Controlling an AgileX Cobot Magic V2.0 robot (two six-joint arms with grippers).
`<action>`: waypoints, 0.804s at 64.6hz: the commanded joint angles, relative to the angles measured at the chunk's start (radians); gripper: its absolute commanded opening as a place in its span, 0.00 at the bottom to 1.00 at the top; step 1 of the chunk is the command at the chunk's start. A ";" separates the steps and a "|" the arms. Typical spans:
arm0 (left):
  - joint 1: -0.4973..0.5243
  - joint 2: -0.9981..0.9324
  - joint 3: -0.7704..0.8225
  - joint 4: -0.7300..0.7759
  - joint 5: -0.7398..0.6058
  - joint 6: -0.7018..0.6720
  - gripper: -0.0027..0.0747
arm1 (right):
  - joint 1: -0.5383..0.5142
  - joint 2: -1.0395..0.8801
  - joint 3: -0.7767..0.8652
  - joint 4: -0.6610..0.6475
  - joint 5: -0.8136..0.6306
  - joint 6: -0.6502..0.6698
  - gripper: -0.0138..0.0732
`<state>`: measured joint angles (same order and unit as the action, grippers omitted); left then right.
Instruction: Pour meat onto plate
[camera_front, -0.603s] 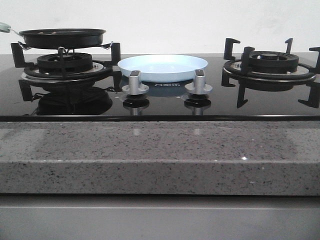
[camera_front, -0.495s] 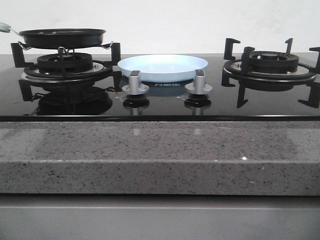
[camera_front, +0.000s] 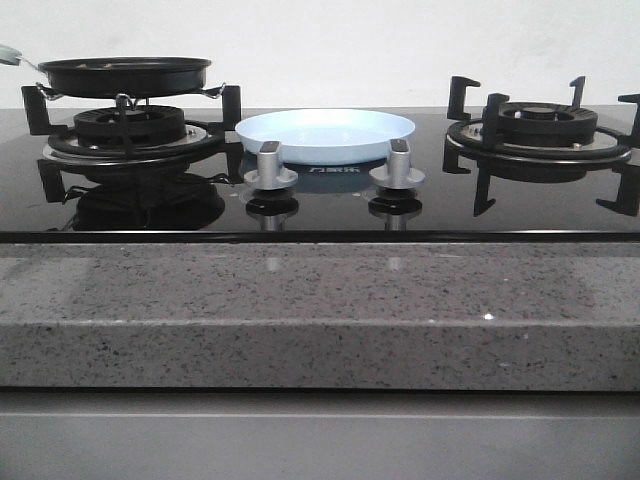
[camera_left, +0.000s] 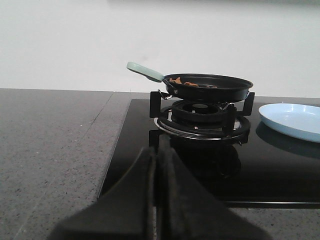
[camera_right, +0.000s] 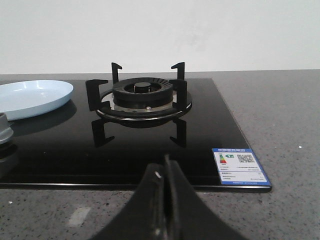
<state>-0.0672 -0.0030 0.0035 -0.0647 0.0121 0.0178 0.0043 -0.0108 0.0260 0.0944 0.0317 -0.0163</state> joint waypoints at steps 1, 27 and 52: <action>0.001 -0.018 0.004 -0.006 -0.089 -0.007 0.01 | -0.005 -0.017 -0.005 -0.002 -0.093 -0.001 0.02; 0.001 -0.014 -0.095 -0.042 -0.131 -0.007 0.01 | -0.004 -0.017 -0.076 -0.002 -0.018 -0.001 0.02; 0.001 0.182 -0.499 -0.042 0.238 -0.007 0.01 | -0.004 0.118 -0.418 -0.023 0.241 -0.001 0.02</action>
<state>-0.0672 0.1033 -0.3956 -0.0987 0.2370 0.0178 0.0043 0.0425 -0.2986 0.0850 0.2887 -0.0163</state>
